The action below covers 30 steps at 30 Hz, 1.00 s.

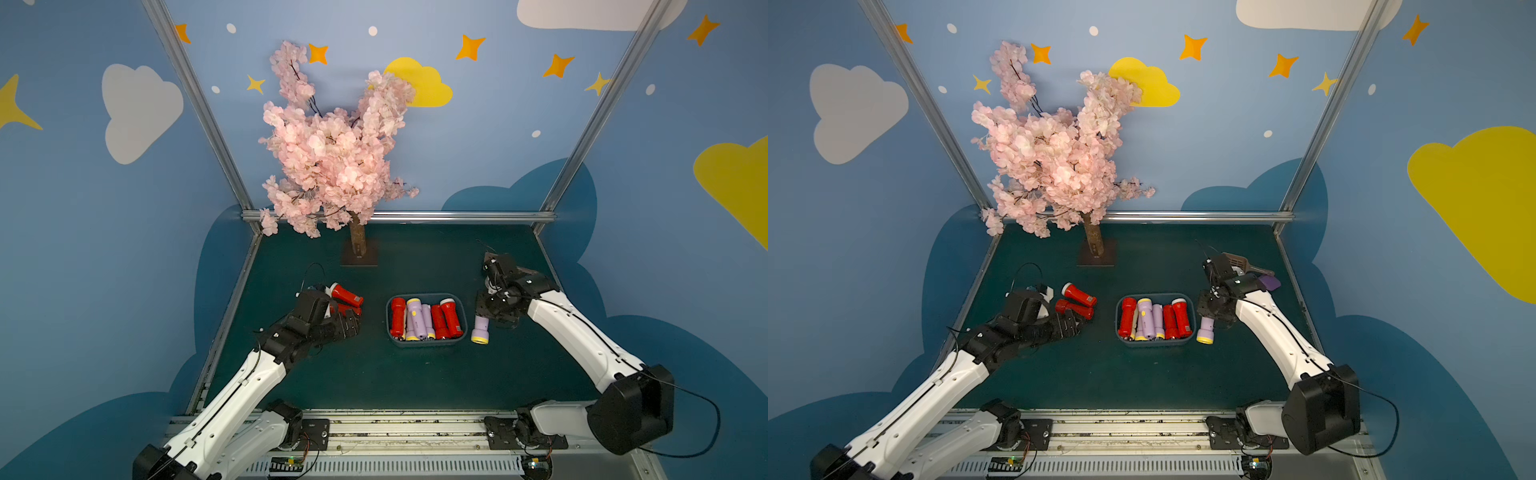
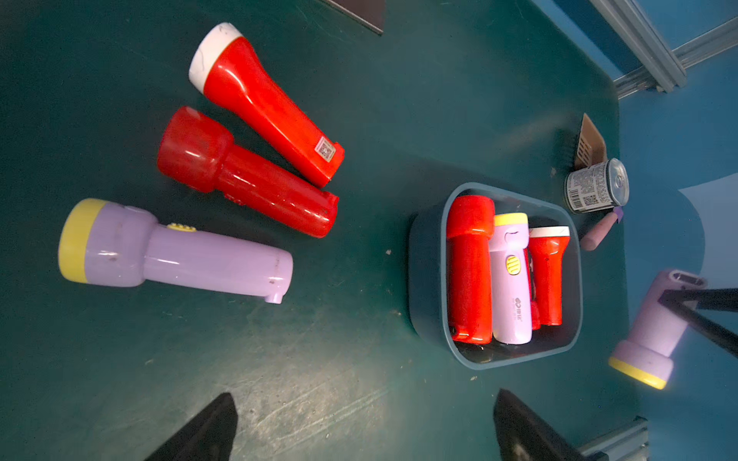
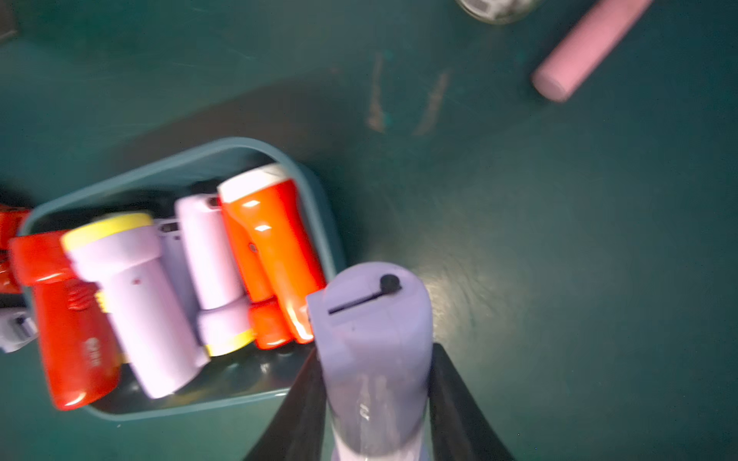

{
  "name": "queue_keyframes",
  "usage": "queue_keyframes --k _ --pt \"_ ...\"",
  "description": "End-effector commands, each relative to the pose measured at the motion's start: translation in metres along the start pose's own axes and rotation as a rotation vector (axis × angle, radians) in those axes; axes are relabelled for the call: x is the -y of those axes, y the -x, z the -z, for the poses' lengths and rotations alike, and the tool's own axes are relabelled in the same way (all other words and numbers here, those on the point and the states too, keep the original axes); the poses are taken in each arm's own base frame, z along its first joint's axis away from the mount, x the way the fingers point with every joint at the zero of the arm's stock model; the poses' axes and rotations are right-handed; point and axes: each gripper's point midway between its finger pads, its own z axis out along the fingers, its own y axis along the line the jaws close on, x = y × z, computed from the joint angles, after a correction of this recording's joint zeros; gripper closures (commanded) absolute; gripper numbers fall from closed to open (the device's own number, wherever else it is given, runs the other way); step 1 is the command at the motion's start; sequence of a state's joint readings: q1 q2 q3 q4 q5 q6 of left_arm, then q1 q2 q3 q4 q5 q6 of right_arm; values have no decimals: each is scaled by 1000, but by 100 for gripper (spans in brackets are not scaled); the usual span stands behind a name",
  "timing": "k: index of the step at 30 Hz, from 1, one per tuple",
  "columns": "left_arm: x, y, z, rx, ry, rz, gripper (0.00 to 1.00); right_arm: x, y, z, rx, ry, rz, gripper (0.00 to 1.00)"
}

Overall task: Put the flashlights into the storage boxes
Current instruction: Pick up the flashlight from the center of the board, then place the flashlight at the storage box.

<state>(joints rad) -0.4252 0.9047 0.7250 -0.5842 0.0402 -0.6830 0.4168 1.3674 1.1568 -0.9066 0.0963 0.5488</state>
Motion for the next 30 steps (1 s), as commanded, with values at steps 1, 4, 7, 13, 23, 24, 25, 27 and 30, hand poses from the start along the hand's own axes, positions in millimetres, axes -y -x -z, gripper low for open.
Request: queue_keyframes --k 1,4,7,13,23,24,25,27,30 --pt "-6 -1 4 17 10 -7 1 -19 7 1 -10 -12 34 64" --pt "-10 -3 7 23 14 -5 1 -43 14 -4 -19 -14 82 64" --pt "-15 -4 11 29 22 -3 1 -63 20 -11 -25 -20 125 64" --pt "-21 -6 18 44 28 6 1 -84 29 -30 -53 -31 166 64" --pt "-22 -6 17 46 19 17 1 -110 13 -51 -119 -12 215 65" --pt "-22 -6 16 43 19 18 1 -114 10 -53 -126 -9 220 65" --pt "-21 -7 15 41 17 17 1 -117 7 -55 -132 -5 224 65" --pt "-20 -6 15 39 14 18 1 -124 0 -59 -146 0 239 65" --pt "-20 -6 15 39 15 19 1 -131 -9 -65 -167 3 255 65"
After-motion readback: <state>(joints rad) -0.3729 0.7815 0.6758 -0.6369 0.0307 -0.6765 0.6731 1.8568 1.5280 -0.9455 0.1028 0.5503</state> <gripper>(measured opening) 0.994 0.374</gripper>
